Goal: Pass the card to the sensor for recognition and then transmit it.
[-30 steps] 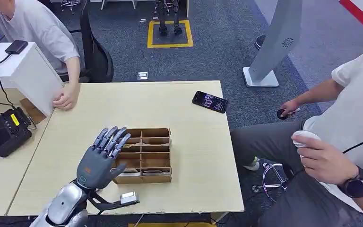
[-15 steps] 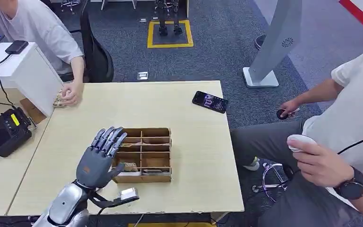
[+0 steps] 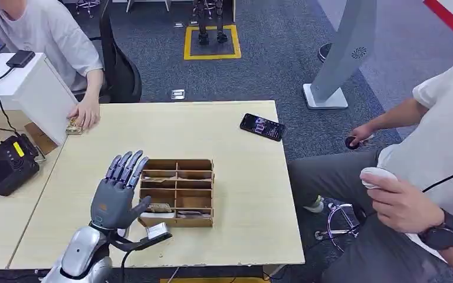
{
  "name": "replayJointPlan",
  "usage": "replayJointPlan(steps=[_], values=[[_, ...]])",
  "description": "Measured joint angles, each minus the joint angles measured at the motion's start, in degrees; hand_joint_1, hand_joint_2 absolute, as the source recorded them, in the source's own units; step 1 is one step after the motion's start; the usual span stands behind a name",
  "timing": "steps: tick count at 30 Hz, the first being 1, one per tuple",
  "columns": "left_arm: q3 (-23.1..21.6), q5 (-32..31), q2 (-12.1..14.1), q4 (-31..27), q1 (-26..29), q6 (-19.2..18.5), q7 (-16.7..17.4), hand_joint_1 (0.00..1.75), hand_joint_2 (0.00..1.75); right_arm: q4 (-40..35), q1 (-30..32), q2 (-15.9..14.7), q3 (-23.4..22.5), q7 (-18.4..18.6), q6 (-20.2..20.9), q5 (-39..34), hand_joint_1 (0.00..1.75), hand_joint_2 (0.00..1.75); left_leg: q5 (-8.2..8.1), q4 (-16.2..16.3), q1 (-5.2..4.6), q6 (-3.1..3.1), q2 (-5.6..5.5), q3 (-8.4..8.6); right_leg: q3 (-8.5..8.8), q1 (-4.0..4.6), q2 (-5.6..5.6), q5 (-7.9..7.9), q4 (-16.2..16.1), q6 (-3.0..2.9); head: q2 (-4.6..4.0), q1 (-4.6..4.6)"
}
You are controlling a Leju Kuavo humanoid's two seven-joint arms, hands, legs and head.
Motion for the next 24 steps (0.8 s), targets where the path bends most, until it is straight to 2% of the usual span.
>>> replayJointPlan(steps=[5,12,24], values=[[0.04,0.09,-0.02,0.02,0.03,-0.06,-0.19,0.00,1.75,0.00,0.01,0.00,-0.04,0.15,0.00,0.17,0.00,1.75,0.00,0.00,0.00,0.00,0.00,0.00,0.00,0.00,0.00,0.00,0.00,0.00,0.00,0.00],[0.02,2.08,-0.50,0.02,0.10,-1.23,-2.45,0.00,1.75,0.00,0.01,0.00,-0.13,0.15,0.02,0.55,0.00,1.75,0.00,0.00,0.00,0.00,0.00,0.00,0.00,0.00,0.00,0.00,0.00,0.00,0.00,0.00],[0.02,0.88,-1.33,0.37,-0.02,-2.01,-2.30,0.00,1.75,0.00,-0.01,0.00,-0.13,-0.20,0.07,1.11,0.00,1.75,0.00,0.00,0.00,0.00,0.00,0.00,0.00,0.00,0.00,0.00,0.00,0.00,0.00,0.00]])
